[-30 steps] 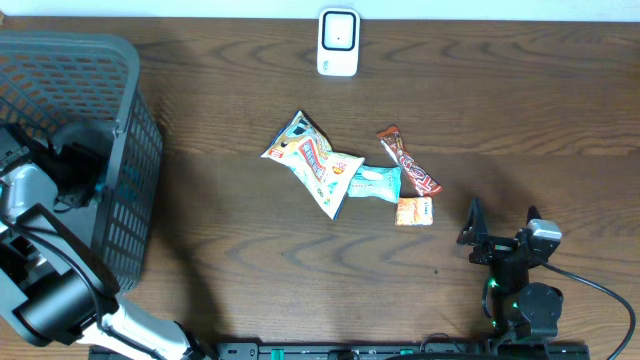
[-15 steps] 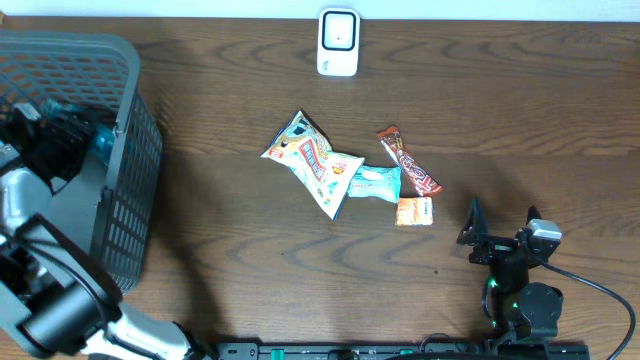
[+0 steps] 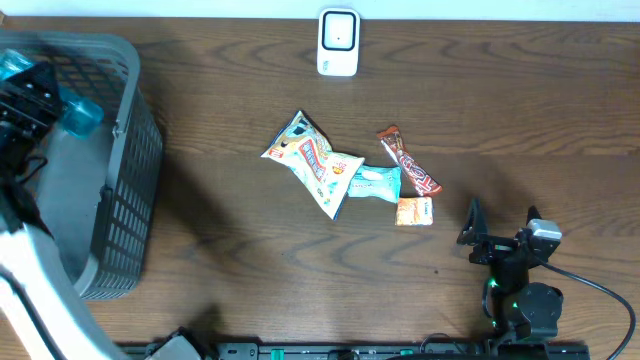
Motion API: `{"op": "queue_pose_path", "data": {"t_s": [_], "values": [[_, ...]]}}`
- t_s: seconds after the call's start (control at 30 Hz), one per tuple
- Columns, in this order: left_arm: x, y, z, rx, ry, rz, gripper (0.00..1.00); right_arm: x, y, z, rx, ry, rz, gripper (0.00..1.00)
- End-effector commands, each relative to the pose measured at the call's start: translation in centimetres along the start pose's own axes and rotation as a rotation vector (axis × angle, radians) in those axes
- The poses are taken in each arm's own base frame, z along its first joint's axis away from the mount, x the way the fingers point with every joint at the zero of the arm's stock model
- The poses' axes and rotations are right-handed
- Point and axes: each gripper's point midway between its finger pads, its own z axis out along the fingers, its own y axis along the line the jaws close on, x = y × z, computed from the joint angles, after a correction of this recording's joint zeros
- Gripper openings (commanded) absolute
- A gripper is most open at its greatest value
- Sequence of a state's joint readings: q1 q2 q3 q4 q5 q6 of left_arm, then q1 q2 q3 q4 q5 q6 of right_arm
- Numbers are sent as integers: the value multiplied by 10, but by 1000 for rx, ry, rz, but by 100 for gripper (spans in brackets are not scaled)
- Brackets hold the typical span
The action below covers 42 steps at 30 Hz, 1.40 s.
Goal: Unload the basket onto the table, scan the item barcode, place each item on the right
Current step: 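Lift the Listerine bottle out and carry it to the table center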
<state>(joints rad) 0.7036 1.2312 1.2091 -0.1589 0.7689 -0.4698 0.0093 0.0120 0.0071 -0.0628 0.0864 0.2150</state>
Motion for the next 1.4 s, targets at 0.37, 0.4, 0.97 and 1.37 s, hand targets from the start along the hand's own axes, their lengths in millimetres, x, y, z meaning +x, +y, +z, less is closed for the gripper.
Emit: {"op": "queue_pose_path", "data": {"t_s": [0.37,0.4,0.97,1.37], "values": [[79,-176,-34,407,182,83,27,-1,-2,0,12,-5,-13,99],[88,-180,-30,414,210,79,28,0,-2,0,12,-4,-13,99],[325,-212,61,307,752,139,27,-1,-2,0,12,-5,-13,99],[478,-199,45,233,1099,214,28,-1,-2,0,12,-5,-13,99]]}}
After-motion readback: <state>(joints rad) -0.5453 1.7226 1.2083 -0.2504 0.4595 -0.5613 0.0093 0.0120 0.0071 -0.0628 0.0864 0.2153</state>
